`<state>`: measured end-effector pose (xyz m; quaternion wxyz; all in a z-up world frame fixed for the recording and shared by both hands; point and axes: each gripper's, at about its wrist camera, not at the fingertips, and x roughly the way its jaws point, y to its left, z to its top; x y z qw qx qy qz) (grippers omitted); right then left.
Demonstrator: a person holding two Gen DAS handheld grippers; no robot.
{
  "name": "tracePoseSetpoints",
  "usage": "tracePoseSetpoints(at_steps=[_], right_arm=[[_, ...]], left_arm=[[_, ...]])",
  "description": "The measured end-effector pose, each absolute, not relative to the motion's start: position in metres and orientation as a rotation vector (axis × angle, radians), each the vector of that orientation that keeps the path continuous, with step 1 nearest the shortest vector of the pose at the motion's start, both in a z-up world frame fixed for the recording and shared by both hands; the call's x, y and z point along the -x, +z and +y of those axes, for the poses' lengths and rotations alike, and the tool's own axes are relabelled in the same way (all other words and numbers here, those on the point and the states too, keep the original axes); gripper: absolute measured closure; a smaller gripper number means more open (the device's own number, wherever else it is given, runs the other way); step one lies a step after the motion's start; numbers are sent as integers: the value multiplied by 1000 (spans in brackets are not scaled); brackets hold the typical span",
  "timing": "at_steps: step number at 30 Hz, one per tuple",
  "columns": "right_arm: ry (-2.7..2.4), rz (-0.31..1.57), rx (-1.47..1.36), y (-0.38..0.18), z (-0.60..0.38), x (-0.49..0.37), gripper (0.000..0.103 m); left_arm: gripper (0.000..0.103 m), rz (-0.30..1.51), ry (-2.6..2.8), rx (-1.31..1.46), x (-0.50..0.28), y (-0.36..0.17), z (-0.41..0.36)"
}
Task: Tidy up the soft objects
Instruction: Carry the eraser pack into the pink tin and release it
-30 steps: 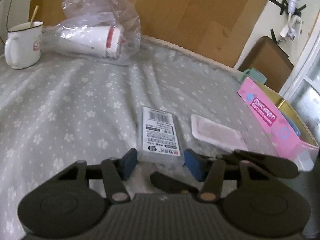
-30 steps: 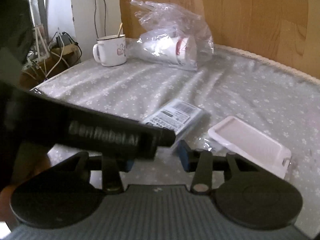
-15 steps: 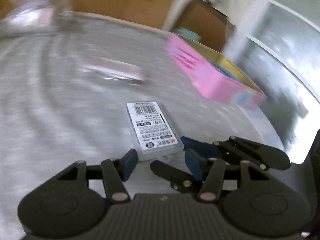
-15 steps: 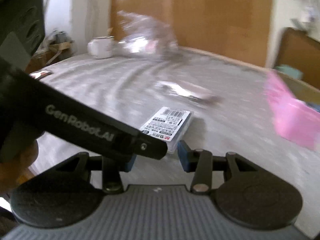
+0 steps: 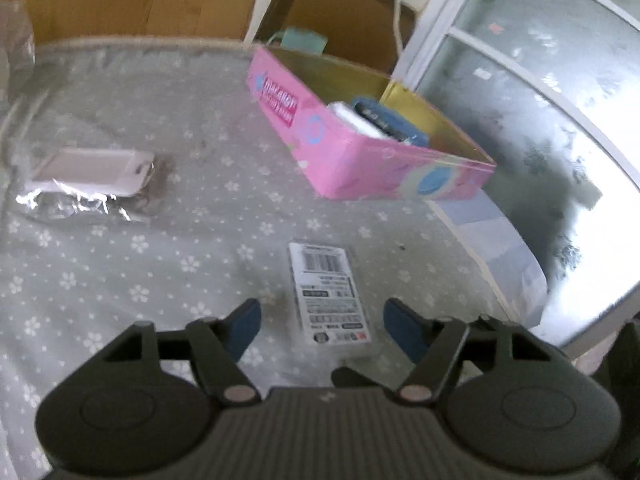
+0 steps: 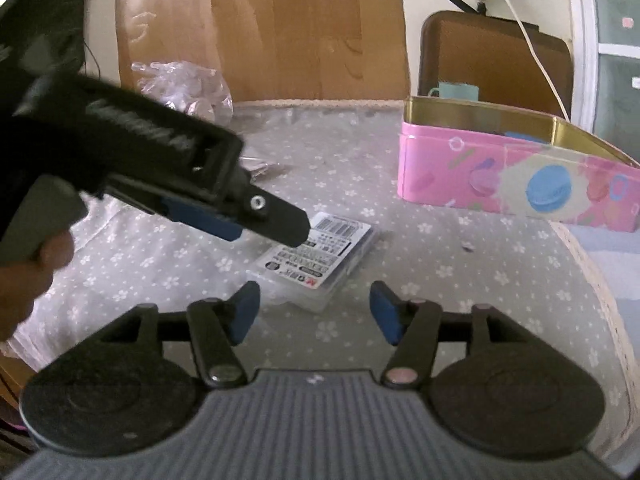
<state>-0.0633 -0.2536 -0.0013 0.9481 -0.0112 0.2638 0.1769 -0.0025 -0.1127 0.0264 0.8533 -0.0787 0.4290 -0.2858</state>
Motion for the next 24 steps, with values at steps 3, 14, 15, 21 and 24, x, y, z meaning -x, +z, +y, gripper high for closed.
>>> tracePoseSetpoints(at_steps=[3,14,15,21,24], right_arm=[[377,527,42,-6,-254,56,40],[296,282,67,32,-269,43,48],[281,264,62,40,-276,37,48],[187,261,52,65,-335,-25,48],[159,314,49,68,-363,-73,48]], left_arm=[[53,926,-651,115,-7,16,-128],[53,747,-721,81,-45,97,-175],[53,741,-737,87,-53,102,-184],[51,718,-778,92,-121,115,-252],[39,713,-767,92,-159,114,-288]])
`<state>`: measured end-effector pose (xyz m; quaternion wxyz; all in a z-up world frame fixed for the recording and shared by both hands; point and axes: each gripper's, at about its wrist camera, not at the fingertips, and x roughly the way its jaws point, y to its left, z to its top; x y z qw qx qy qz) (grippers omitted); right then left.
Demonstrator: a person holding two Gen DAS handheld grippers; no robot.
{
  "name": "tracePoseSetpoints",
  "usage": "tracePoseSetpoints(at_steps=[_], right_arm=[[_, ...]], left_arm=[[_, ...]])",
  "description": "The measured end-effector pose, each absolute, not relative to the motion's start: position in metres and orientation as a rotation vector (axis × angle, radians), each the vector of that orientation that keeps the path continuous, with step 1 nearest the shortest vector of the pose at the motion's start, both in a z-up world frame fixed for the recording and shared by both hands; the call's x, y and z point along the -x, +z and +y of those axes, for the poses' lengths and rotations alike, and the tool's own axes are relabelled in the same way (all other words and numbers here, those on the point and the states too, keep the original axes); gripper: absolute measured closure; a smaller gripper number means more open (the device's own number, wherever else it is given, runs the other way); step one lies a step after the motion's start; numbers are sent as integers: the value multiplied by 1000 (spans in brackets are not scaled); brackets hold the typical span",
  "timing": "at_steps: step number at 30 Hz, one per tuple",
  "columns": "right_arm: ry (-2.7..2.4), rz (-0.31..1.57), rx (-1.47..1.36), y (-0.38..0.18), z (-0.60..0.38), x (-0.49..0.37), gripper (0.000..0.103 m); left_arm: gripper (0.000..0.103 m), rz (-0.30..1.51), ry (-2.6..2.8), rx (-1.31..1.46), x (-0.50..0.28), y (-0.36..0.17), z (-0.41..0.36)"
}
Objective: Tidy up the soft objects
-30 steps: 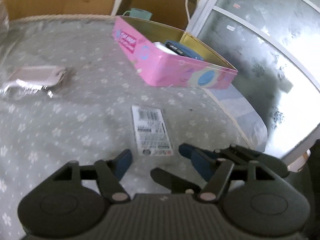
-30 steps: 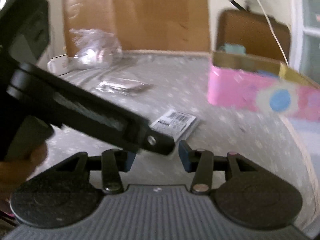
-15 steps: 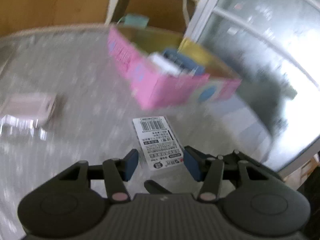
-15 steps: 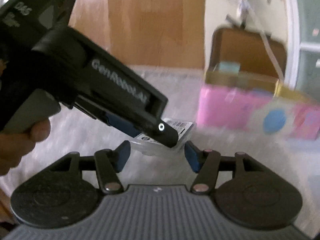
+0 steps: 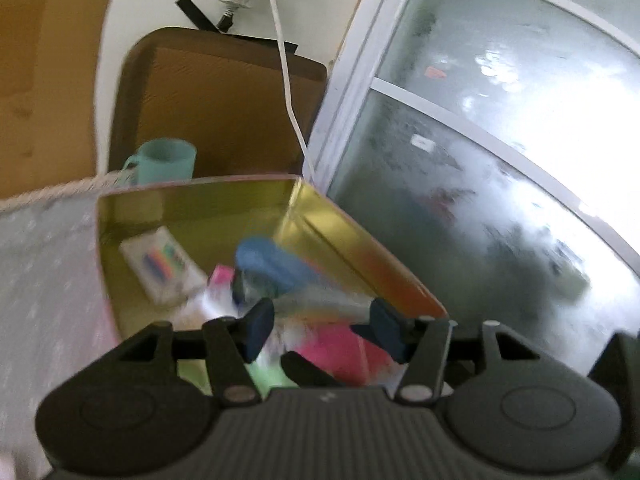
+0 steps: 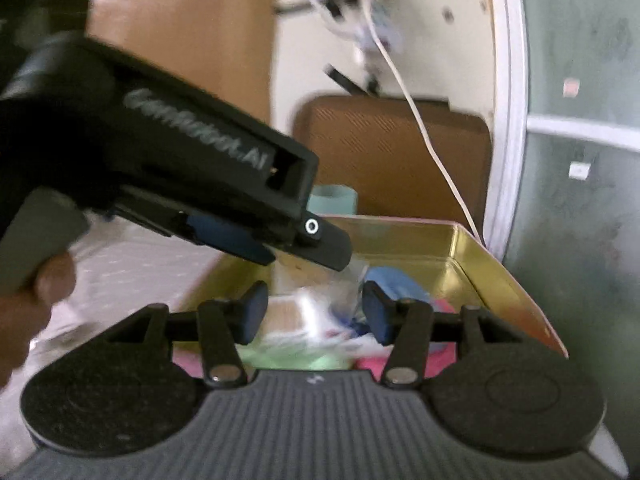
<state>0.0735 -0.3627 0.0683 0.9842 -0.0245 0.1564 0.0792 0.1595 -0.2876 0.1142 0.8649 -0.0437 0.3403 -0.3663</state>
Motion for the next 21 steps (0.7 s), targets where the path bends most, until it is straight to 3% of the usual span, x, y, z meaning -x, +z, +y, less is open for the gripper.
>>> tracePoseSetpoints(at_steps=[2,7,13,18,21], right_arm=[[148,373,34,72,-379,-113,47],[29,484,164,63,-390,-177,49],[55,418,83,58,-410,-134,49],[158,521,-22,60,-415,-138,75],[206,668,-72,61,-420,-157,78]], left_arm=[[27,747,-723,59,-187,103,-313],[30,821,-597,130,-218,79,-311],[30,786,-594,180,-206,83,-285],[28,761,-621,212,-183,102,-266],[28,759,-647,184,-162,108,-247]])
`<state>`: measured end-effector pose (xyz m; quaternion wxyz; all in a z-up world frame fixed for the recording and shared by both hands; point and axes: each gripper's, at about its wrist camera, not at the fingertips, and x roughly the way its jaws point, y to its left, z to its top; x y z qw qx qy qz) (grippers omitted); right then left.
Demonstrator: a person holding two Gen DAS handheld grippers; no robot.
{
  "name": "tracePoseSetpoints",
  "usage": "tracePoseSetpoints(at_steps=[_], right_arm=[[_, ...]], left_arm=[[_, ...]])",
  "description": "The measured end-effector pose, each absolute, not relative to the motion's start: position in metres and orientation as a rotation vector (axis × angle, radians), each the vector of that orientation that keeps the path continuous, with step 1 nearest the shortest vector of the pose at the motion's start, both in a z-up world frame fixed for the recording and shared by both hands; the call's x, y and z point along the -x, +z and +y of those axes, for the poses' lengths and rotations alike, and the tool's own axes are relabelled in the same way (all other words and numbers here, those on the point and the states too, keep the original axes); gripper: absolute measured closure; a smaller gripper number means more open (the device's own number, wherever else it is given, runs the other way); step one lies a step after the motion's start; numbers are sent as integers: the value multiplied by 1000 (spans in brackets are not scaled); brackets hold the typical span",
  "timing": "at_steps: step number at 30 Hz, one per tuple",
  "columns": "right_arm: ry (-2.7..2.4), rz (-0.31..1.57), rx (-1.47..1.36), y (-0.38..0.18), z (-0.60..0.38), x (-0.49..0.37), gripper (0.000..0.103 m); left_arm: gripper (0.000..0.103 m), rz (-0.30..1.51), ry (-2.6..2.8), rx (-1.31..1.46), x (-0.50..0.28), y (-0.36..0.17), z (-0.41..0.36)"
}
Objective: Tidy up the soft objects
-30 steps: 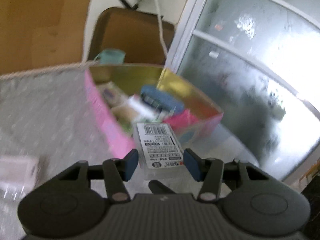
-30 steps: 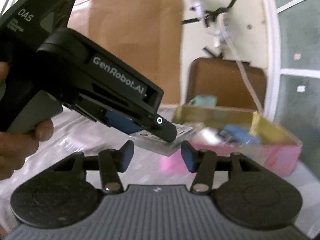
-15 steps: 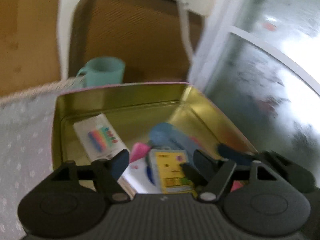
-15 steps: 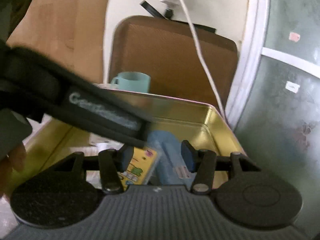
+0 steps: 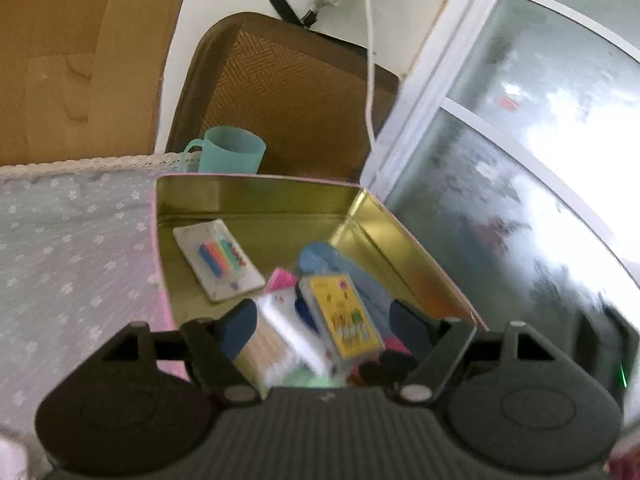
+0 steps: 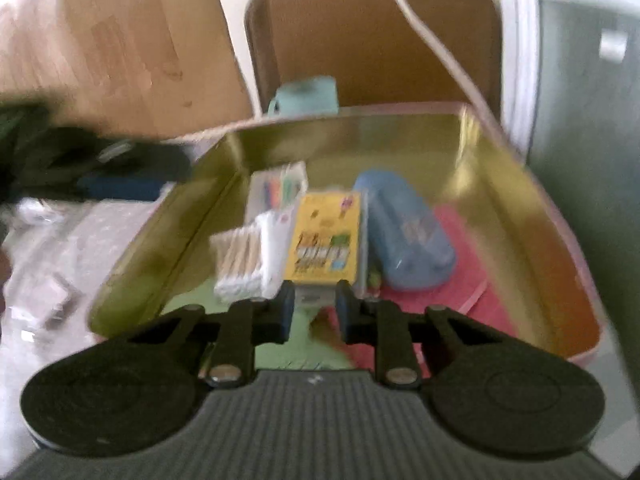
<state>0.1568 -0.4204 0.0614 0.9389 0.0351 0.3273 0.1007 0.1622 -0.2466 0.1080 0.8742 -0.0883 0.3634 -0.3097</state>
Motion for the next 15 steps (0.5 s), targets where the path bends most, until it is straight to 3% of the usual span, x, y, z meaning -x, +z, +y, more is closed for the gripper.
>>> tracePoseSetpoints(at_steps=[9,15], right_arm=[[254,877,-168,55,-429,-169,77],[132,763,-141,62,-415,-202,75]], left_arm=[[25,725,-633,85,-115,96,-185],[25,754,-561,58,-99,80,-155]])
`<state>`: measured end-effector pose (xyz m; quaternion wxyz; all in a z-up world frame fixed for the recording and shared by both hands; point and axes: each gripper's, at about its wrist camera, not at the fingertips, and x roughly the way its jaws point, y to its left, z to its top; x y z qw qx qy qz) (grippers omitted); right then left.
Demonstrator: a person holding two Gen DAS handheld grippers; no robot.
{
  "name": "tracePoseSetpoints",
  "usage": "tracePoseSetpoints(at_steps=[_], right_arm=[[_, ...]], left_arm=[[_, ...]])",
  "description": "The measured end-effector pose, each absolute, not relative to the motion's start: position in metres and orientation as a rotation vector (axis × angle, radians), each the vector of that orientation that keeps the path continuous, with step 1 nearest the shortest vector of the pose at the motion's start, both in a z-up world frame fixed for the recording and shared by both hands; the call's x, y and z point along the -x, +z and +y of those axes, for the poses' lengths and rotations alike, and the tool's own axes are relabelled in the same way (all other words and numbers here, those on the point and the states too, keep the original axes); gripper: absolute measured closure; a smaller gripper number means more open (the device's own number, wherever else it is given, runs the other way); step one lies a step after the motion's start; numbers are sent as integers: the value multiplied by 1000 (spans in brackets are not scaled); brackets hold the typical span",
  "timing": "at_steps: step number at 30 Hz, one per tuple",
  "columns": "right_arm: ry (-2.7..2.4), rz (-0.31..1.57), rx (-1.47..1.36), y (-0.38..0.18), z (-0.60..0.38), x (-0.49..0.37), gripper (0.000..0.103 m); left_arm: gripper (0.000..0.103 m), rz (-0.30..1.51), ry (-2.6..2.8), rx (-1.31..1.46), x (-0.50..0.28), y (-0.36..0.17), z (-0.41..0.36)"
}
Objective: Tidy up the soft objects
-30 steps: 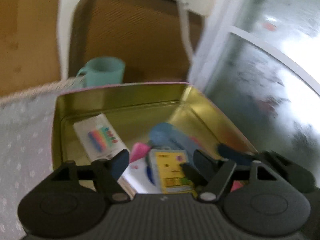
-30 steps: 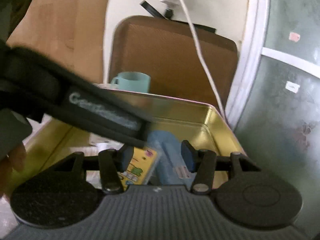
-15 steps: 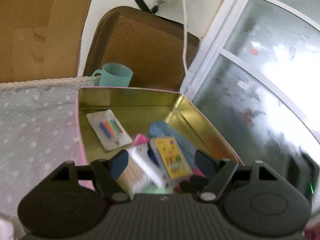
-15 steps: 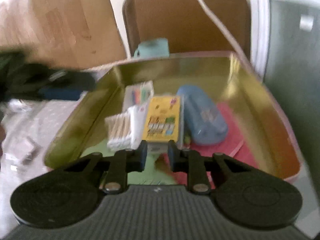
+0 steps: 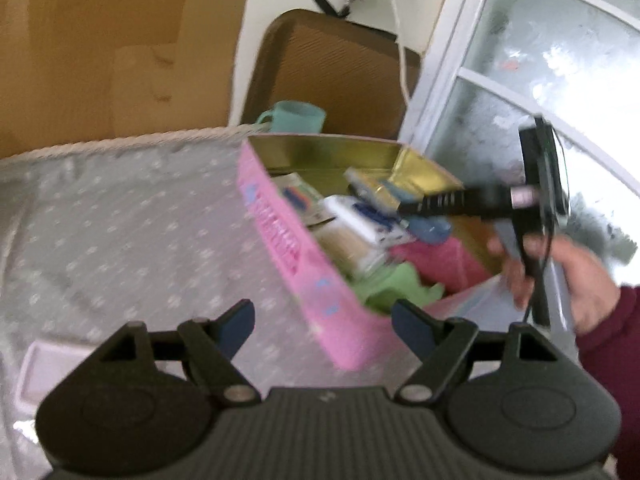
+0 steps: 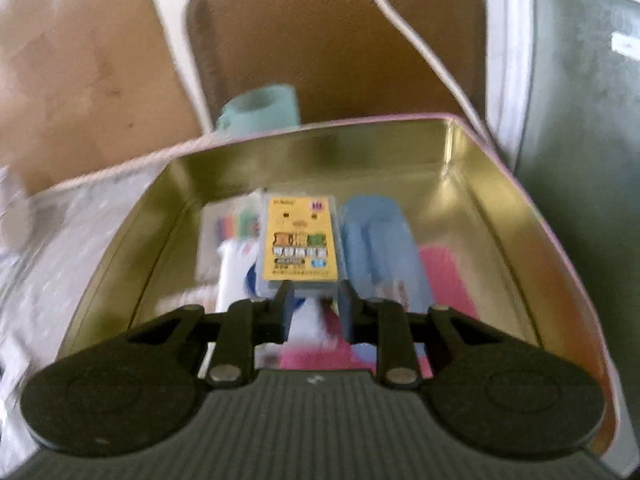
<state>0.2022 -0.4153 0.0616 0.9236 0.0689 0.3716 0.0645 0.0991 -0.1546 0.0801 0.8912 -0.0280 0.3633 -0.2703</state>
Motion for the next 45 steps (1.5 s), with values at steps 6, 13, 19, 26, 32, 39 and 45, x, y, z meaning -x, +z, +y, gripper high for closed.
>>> tracePoseSetpoints(at_steps=[6,13,19,26,32,39,45], right_arm=[[92,717,-197,72,-411,-196,75],[273,568,-195,92,-367,-90,73],[389,506,-161,71,-300,-18,66],[504,620,-50,34,-217,-29,42],[561,528,213,32,-157,-65,23],[623,541,457,21,-112,-100,83],[593,609,86,55,-140,-105,91]], left_arm=[[25,772,-512,48,-77,67,-131],[25,786,-478,39,-41,48,-100],[25,813,-398,42,-15,28,-45],[24,775,-146,61,-13,17,36],[24,758,-103,201,-11,20,79],[19,742,-111,227,-7,18,81],[18,762,-150,333,-12,19,89]])
